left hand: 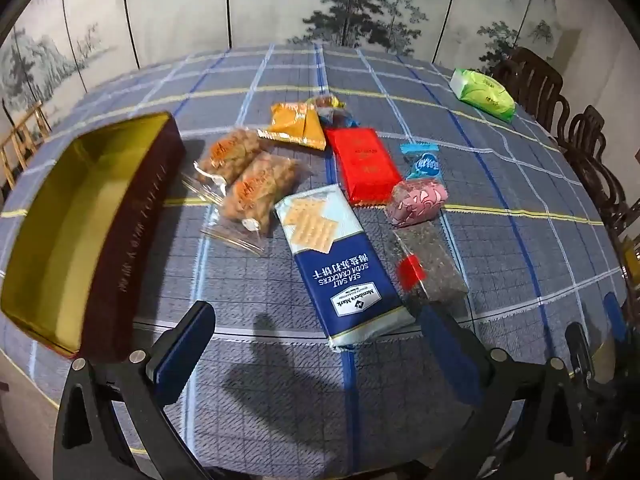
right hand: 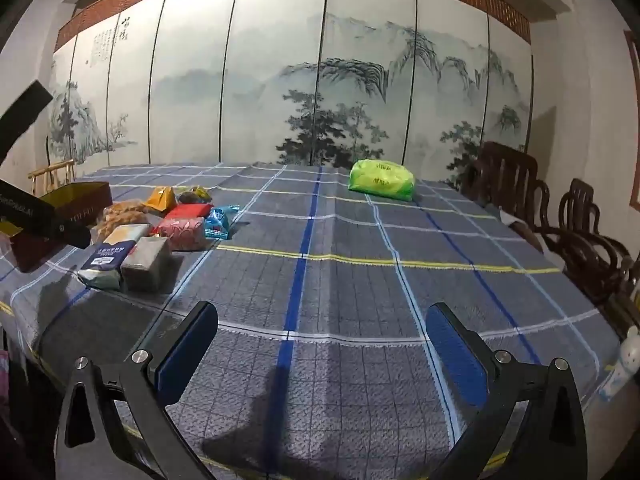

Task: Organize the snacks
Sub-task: 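Grasp the blue soda cracker pack with the left gripper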

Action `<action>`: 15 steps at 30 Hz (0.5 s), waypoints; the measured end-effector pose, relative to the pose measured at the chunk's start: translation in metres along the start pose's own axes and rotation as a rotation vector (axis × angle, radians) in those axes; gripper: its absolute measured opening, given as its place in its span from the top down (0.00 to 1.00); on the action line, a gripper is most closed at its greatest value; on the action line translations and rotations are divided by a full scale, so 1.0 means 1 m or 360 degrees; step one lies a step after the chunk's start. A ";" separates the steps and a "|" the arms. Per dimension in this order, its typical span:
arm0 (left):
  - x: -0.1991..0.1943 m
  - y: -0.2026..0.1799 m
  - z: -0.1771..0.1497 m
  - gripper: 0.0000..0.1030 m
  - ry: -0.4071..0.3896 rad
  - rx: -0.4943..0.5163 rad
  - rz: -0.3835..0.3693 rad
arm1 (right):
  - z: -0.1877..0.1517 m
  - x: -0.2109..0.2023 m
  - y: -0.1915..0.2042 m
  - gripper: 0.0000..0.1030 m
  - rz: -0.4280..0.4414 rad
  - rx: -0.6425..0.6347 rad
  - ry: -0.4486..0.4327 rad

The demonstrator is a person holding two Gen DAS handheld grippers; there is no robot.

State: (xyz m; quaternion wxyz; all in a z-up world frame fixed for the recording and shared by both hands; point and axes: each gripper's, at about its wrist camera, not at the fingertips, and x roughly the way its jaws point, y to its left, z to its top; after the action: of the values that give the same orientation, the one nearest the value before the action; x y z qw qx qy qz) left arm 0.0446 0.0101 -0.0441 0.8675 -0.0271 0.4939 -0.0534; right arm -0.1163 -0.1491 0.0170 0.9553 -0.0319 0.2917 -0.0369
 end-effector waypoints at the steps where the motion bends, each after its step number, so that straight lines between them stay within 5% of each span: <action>1: 0.004 0.001 0.002 0.01 0.0021 -0.0020 -0.0011 | 0.001 0.000 -0.003 0.00 0.0008 0.0010 0.0005; 15: 0.046 -0.002 0.026 0.22 0.0164 -0.0097 0.0034 | 0.006 0.006 -0.015 0.00 0.0066 0.0078 0.0045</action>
State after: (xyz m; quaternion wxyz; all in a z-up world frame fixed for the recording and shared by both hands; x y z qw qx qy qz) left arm 0.0901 0.0022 -0.0703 0.8403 -0.0454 0.5394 -0.0304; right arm -0.1082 -0.1644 0.0200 0.9521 -0.0020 0.3047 -0.0247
